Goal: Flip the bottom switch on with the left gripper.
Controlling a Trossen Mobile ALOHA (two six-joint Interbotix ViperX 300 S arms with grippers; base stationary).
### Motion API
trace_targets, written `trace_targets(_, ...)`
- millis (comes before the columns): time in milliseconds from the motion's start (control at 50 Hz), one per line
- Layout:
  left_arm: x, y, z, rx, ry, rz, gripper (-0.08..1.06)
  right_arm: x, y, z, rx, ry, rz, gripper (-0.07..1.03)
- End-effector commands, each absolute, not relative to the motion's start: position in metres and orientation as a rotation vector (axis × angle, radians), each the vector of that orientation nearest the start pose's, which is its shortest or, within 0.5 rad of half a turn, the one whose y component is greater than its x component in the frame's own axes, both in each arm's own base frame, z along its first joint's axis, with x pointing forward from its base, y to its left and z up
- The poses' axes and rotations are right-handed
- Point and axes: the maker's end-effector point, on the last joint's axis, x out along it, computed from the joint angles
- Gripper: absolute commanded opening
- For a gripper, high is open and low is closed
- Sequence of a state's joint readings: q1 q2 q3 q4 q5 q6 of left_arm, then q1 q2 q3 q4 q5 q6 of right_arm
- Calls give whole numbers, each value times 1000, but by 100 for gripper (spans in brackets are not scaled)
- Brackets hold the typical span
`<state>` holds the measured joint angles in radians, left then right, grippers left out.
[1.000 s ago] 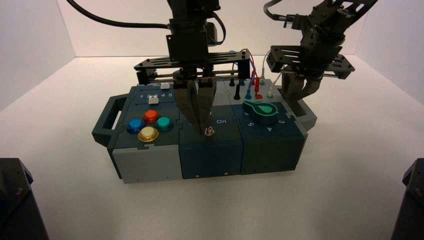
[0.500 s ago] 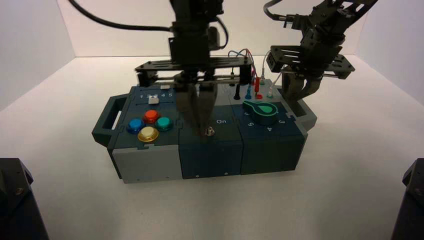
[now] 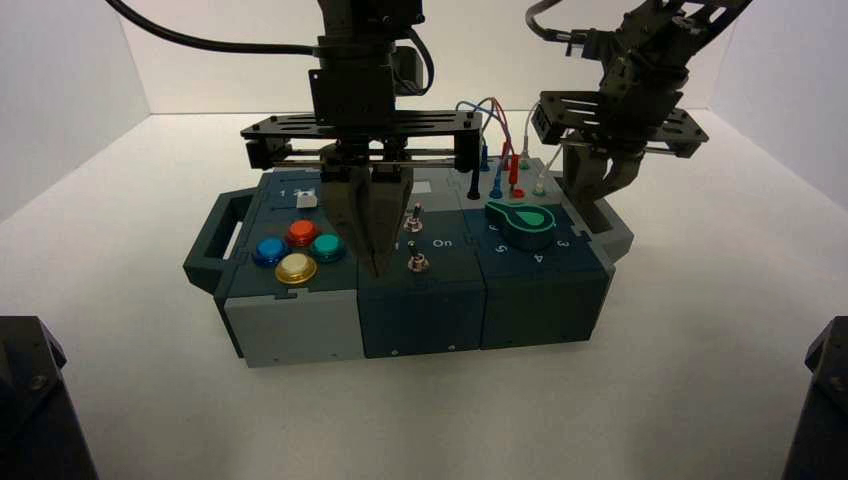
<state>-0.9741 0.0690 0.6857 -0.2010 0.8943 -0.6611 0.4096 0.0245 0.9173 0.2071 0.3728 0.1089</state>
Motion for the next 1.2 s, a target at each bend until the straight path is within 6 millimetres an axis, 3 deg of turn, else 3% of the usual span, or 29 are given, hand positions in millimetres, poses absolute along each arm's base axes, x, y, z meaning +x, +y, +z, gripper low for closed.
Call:
trace_targets(20, 147, -261, 49, 103, 1701, -199, -3, 256, 125, 4, 12, 1371, 214, -2)
trace_targets(420, 160, -266, 48, 145, 1687, -193, -3, 256, 125, 4, 12, 1370, 214, -2)
trace_targets(1200, 166, -275, 48, 142, 1684, -199, -3, 256, 125, 4, 11, 1371, 215, -2)
